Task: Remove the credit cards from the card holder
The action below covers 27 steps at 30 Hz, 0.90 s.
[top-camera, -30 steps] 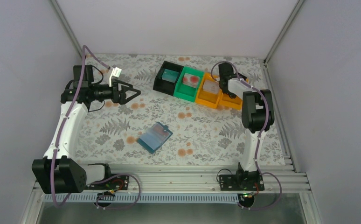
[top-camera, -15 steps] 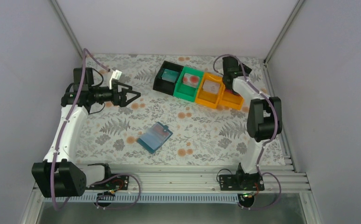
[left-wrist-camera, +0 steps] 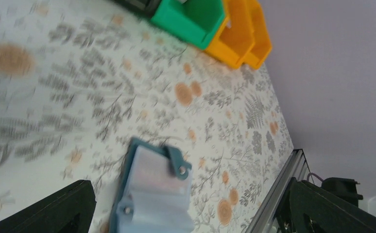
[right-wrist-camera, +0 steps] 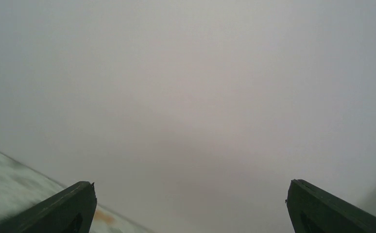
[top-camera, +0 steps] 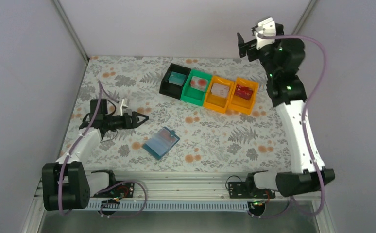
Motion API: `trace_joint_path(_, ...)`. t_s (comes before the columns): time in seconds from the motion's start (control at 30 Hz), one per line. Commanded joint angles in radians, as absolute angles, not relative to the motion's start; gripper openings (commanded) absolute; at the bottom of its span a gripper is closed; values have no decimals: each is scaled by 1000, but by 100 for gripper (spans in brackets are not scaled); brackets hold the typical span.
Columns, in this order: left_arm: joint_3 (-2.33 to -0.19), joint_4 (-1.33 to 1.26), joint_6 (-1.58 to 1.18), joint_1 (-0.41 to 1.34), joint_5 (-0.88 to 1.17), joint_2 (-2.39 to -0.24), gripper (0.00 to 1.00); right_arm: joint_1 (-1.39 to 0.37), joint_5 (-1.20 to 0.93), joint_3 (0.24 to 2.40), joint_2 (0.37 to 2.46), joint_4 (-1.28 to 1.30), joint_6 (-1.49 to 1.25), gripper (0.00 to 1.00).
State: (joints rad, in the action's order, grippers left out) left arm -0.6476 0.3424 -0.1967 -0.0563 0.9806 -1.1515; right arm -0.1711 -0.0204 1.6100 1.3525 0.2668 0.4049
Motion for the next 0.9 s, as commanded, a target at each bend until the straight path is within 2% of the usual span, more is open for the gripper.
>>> trace_joint_path(0.0, -543, 182, -320, -63, 922, -1147, 100, -189, -457, 1591, 1351, 213, 133, 99)
trace_joint_path(0.17, -468, 137, -358, -63, 869, -1161, 100, -264, -625, 1505, 1328, 243, -49, 99)
trace_joint_path(0.27, -445, 130, -359, -62, 833, -1177, 100, -400, -634, 1356, 1299, 164, -59, 99)
trace_joint_path(0.37, -435, 131, -354, -63, 809, -1189, 100, -522, -597, 1298, 1320, 157, -75, 99)
trace_joint_path(0.57, -414, 109, -367, -59, 831, -1220, 100, -606, -733, 1214, 1357, 32, -291, 99)
trace_joint_path(0.8, -414, 105, -388, -20, 832, -1262, 100, -750, -431, 1112, 1459, 205, -286, 99)
trace_joint_path(0.87, -412, 106, -394, -1, 829, -1280, 100, -787, -334, 1110, 1518, 260, -294, 95)
